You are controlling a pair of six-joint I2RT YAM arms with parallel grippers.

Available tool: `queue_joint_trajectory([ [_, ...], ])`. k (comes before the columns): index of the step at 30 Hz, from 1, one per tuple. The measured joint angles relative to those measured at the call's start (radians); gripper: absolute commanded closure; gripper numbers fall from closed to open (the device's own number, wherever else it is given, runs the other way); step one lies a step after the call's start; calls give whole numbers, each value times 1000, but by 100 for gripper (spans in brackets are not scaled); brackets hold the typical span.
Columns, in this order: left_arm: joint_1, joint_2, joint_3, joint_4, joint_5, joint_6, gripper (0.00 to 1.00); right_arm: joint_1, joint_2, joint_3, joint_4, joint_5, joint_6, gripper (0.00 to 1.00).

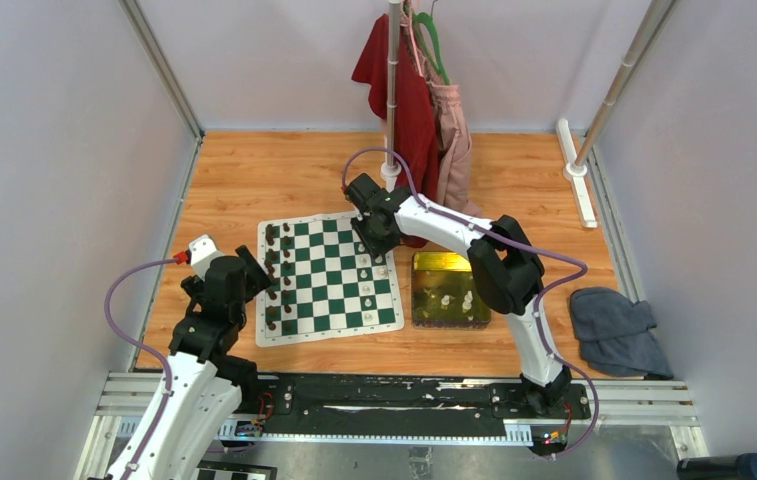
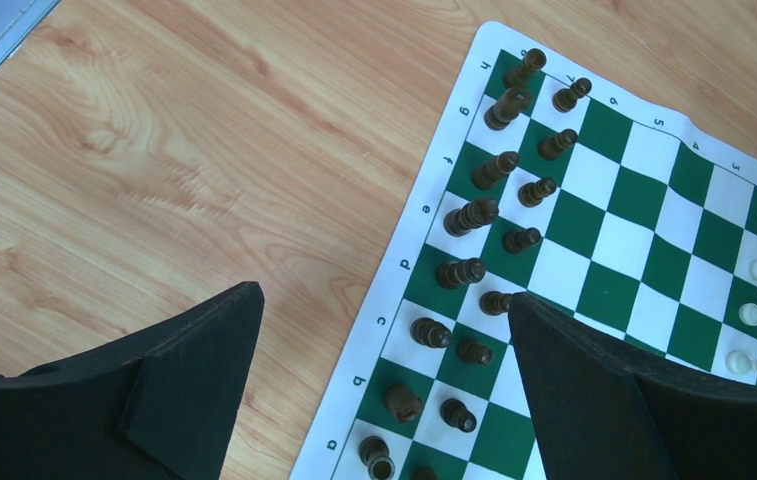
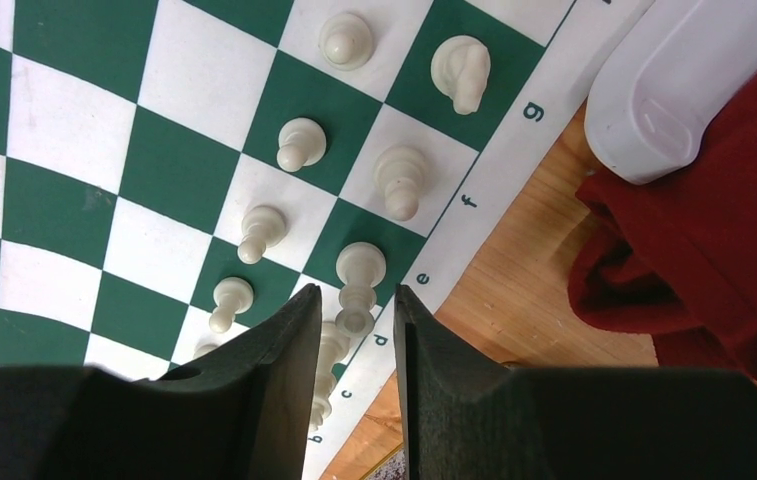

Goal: Set up the chess pieces on the board
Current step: Place the chess piece on the chessboard, then pick up the chess piece from the storage box.

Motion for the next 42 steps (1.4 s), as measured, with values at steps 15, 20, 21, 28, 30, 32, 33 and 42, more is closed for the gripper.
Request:
queue_joint_trajectory([
  [15,0,0,0,0,0,0,0,0,-16,-5,15,1,-22,57],
  [20,0,-1,0,0,0,0,0,0,-46,-3,16,4,-27,57],
  [21,0,-2,0,0,0,0,0,0,-53,-3,15,5,-29,57],
  [28,0,-3,0,0,-2,0,0,6,-138,-3,13,30,-47,57],
  [30,0,-7,0,0,-4,0,0,10,-184,-8,14,40,-49,57],
  [32,0,-16,0,0,-8,0,0,15,-247,-30,16,56,-50,57],
  [33,0,-20,0,0,-10,0,0,16,-280,-46,15,63,-50,57],
  [42,0,-30,0,0,-23,0,0,18,-539,-258,4,160,-31,57],
])
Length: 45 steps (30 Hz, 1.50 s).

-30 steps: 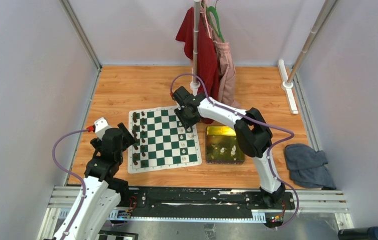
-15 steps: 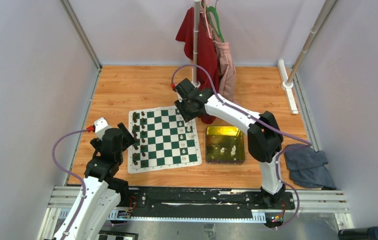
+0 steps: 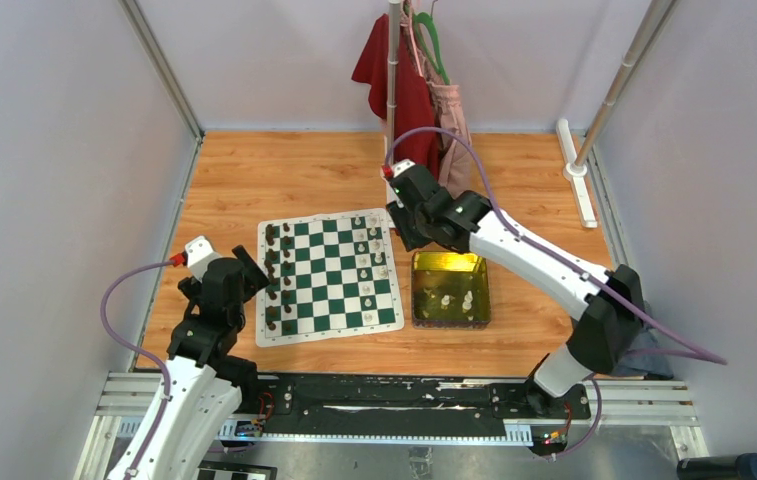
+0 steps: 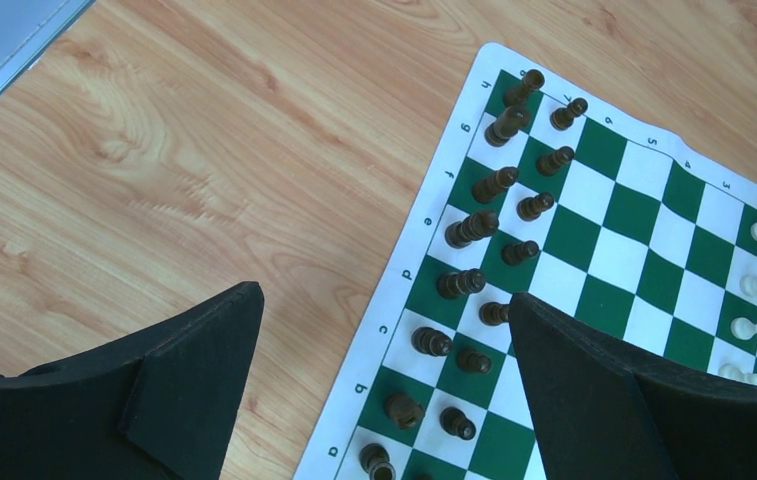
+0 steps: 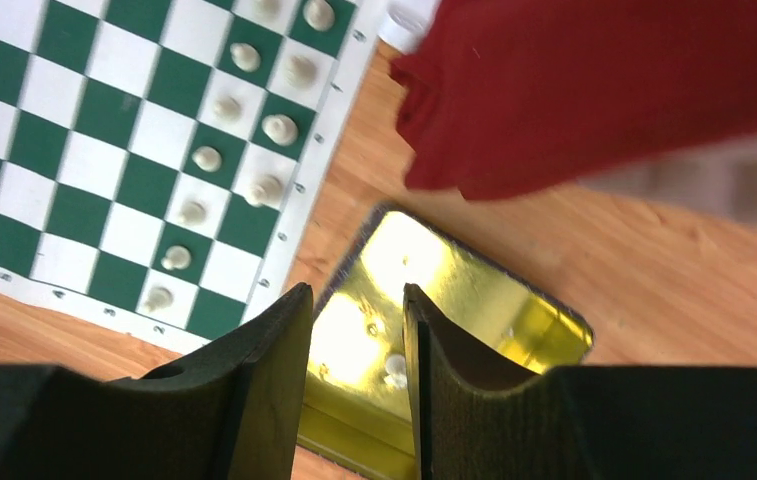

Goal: Set up the chess pieces on the board
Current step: Pick up the chess piece from the storage box.

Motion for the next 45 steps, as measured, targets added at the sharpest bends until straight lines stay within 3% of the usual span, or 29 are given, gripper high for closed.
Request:
queue_joint_trajectory([
  [9,0,0,0,0,0,0,0,0,-183,-269,-29,104,112,57],
  [19,0,0,0,0,5,1,0,0,-234,-476,-27,102,226,51],
  [45,0,3,0,0,8,1,0,-50,-206,-595,108,6,268,55],
])
